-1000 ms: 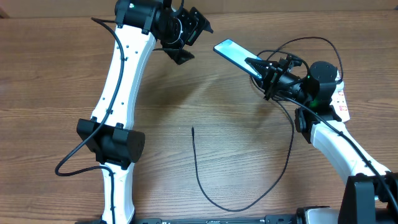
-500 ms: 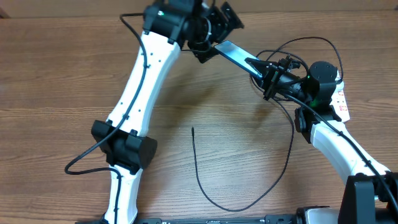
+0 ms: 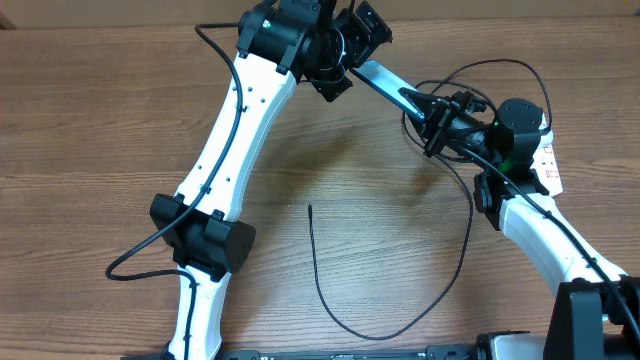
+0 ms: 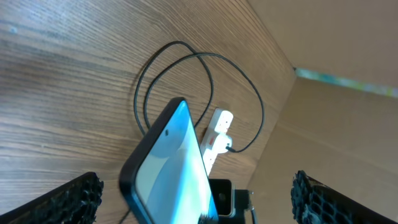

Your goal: Plug charger to phone and switch on socket

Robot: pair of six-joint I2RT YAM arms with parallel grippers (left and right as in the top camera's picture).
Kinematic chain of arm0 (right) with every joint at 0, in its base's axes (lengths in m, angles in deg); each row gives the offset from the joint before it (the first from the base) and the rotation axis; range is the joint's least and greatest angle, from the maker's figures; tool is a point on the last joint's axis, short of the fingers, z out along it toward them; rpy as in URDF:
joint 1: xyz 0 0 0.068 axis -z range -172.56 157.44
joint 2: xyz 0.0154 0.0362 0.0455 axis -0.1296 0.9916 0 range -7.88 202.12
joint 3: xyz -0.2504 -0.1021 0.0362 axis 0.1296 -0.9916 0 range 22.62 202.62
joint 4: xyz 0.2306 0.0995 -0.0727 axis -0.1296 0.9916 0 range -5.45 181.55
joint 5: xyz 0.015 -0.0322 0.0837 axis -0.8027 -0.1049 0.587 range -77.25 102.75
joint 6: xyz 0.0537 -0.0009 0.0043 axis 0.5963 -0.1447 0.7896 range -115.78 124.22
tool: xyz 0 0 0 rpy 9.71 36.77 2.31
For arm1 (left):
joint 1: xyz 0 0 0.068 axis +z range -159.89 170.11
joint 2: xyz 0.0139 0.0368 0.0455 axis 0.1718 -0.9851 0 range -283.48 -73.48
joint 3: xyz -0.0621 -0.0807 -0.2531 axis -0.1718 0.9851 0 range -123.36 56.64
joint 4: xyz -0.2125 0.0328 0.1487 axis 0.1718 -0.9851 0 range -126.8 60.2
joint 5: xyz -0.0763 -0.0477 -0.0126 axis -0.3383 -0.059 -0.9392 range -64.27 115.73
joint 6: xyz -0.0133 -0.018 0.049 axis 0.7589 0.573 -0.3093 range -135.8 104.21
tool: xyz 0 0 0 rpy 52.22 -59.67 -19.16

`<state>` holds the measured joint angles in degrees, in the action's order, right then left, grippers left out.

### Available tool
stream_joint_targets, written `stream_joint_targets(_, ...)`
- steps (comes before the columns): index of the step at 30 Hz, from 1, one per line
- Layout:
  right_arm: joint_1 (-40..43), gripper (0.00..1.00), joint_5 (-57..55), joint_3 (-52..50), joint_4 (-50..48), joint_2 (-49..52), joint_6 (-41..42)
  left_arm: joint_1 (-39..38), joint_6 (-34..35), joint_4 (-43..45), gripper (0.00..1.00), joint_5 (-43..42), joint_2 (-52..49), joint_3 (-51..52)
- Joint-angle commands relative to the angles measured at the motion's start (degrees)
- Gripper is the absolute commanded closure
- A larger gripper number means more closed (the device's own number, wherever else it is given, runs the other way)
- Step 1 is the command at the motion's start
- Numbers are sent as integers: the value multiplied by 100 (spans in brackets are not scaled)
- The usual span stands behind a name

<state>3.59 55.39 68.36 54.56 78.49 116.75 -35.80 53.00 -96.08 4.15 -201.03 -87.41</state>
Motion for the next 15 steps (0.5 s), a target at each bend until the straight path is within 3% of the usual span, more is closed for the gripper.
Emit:
stream_joint_targets(1, -31, 96, -168, 149, -175, -35, 173, -57, 516, 11, 0, 7, -28, -151)
stream_joint_targets(15, -68, 96, -96, 149, -601, -35, 885, -195, 1519, -118, 0, -160, -28, -149)
